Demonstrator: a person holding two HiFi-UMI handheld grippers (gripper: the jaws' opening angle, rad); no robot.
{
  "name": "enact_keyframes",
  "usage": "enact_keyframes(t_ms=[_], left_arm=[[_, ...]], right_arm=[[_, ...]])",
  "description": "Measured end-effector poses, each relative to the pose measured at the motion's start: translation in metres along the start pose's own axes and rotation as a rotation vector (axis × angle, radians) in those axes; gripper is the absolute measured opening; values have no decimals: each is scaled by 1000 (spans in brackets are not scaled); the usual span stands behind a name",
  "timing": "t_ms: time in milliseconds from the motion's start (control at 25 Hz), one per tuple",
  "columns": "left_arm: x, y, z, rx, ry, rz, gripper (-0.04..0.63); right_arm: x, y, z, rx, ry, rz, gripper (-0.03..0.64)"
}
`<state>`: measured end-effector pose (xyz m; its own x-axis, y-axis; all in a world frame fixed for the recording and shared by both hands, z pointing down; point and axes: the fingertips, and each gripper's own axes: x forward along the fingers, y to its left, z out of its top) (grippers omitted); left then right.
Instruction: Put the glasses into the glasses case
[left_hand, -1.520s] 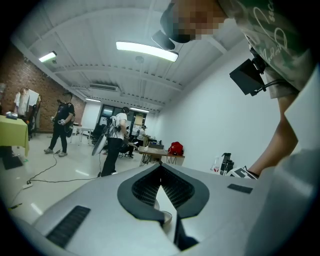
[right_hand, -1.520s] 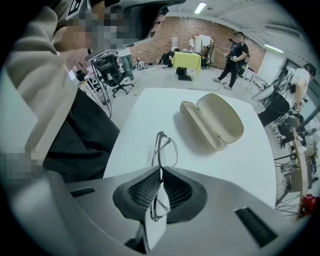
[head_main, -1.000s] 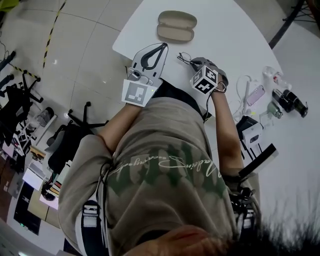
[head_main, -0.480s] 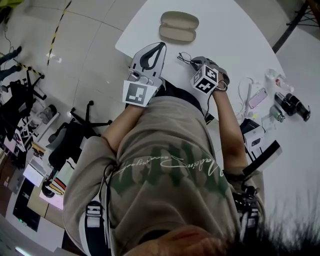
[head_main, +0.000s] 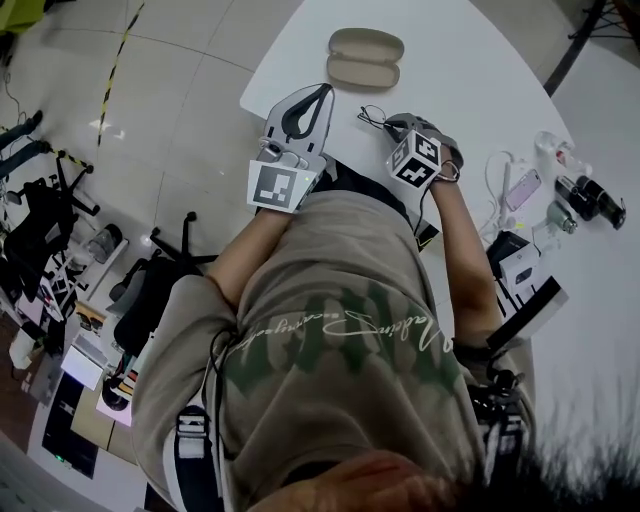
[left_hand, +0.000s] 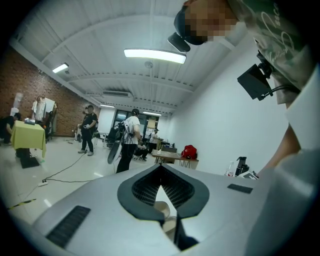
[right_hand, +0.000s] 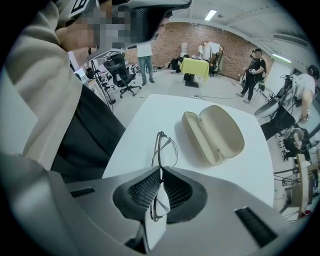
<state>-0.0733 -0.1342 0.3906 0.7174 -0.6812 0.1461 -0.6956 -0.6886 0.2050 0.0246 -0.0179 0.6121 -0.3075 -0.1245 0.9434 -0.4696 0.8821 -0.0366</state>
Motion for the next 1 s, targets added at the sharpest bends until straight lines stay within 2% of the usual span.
enact_keyframes(t_ms=[120,320,1000], left_arm=[[1,10,9,3,12,10,6],[4,8,5,4,-17,-35,6],[8,37,2,-35,0,-58,6]], right_arm=[[2,-4,6,2,-6,1,31],[0,-12,4,2,5,-8,31],[7,-25,41,-93,8,4,31]])
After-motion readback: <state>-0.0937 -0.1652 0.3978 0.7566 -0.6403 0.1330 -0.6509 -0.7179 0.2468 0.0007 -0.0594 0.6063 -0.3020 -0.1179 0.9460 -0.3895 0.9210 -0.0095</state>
